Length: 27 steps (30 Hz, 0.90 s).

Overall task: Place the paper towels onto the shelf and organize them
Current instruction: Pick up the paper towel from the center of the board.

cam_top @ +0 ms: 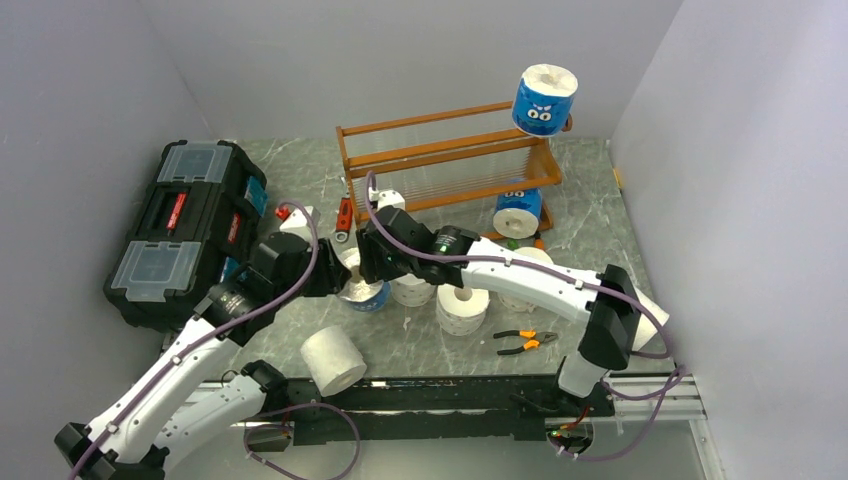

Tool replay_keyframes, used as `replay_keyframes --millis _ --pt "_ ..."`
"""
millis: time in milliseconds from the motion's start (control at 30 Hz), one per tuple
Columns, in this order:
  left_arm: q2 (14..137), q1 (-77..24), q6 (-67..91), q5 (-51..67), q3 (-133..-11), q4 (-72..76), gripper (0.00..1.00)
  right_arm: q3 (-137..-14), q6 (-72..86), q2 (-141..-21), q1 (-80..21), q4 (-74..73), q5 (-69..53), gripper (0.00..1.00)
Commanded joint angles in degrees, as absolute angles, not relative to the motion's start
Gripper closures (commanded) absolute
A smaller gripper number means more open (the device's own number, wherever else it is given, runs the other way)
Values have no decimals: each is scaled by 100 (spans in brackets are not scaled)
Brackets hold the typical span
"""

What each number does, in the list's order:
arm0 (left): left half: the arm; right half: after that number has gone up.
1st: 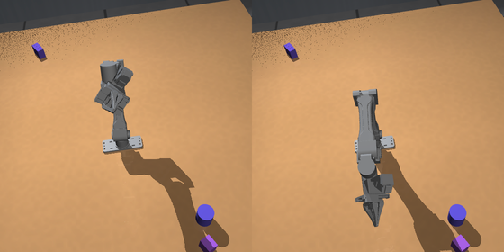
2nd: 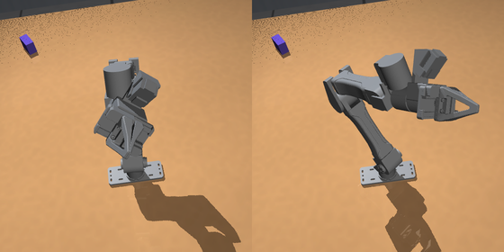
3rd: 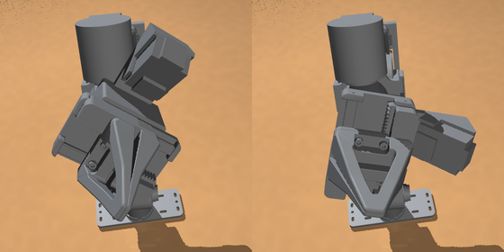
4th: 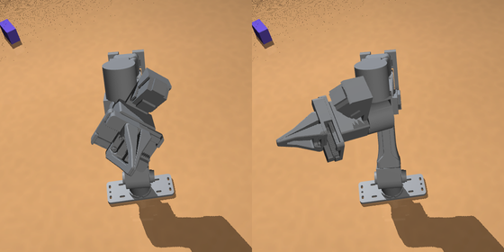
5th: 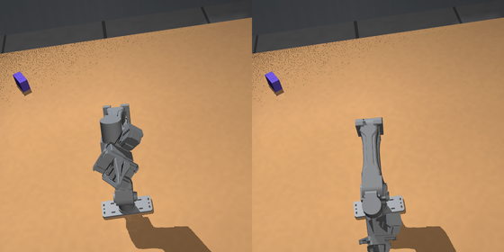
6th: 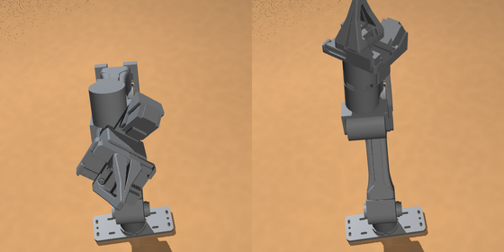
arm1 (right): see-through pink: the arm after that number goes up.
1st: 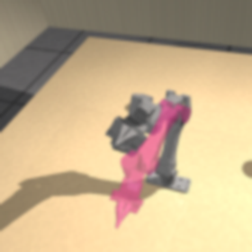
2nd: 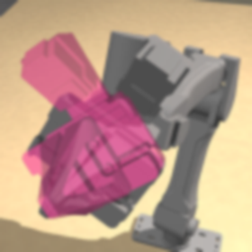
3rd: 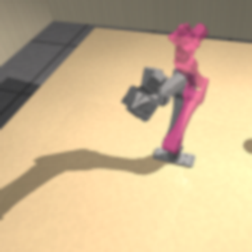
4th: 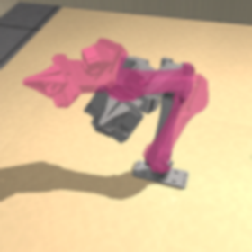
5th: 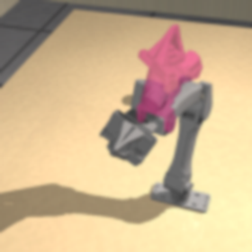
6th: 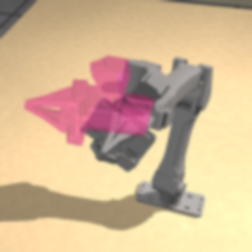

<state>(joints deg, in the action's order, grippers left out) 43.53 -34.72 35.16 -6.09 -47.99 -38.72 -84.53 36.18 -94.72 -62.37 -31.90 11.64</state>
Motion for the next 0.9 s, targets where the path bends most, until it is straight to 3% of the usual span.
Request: replay_keyframes --millis 0,233,367,633,867 --pt "4415 -3498 3596 -528 -4992 -3409 65 -8778 3488 -9633 -6270 -3574 1427 51" --pt "4548 -3497 3592 -511 -5079 -3417 63 -8937 3415 -9793 -6343 -3745 1502 62" --pt "4578 -3494 3586 -489 -5104 -3418 56 -9007 3369 -9826 -6350 -3792 1477 72" --pt "4597 -3494 3463 -751 -5416 -3766 25 -9083 3272 -9566 -6345 -3974 1678 78" --pt "4431 -3484 3285 -1233 -6089 -4230 4 -9316 3170 -8983 -6106 -4518 1900 77"
